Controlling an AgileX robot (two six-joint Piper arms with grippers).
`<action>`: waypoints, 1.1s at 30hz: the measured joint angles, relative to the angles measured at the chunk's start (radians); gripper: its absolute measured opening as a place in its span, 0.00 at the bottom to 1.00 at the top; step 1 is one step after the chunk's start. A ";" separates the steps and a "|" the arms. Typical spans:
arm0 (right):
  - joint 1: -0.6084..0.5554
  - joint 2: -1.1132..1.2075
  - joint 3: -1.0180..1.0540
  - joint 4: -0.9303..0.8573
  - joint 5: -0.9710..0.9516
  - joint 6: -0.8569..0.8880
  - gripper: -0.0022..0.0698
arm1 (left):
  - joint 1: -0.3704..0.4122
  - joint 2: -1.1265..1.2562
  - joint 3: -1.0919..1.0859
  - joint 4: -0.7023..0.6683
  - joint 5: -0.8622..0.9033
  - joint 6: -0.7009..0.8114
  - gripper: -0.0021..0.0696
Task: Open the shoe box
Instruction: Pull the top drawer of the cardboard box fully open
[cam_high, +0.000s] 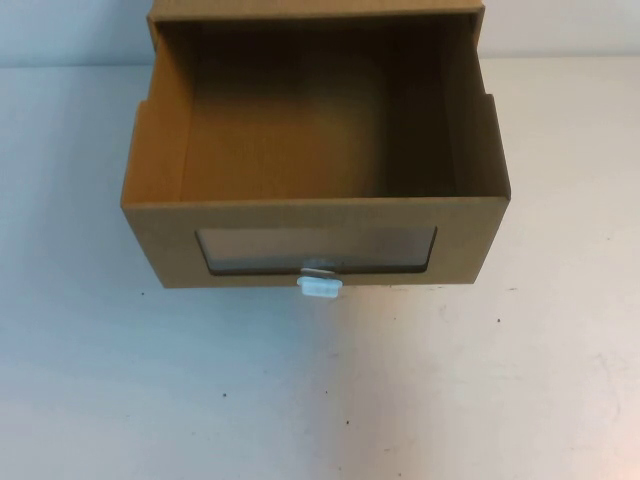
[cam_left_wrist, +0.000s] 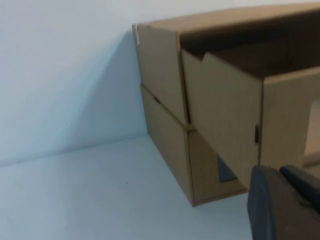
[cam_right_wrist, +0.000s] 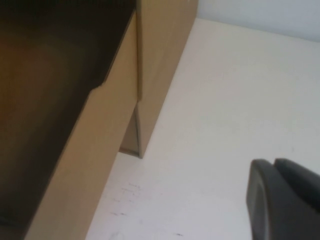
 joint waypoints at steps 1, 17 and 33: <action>0.000 0.000 0.000 0.007 0.000 -0.007 0.01 | 0.000 -0.004 0.038 0.000 -0.035 -0.002 0.02; 0.000 0.000 0.000 0.067 -0.012 -0.038 0.01 | 0.000 -0.007 0.199 -0.002 -0.093 -0.006 0.02; 0.000 0.000 0.000 0.066 0.049 -0.036 0.01 | 0.000 -0.007 0.199 -0.002 -0.076 -0.006 0.02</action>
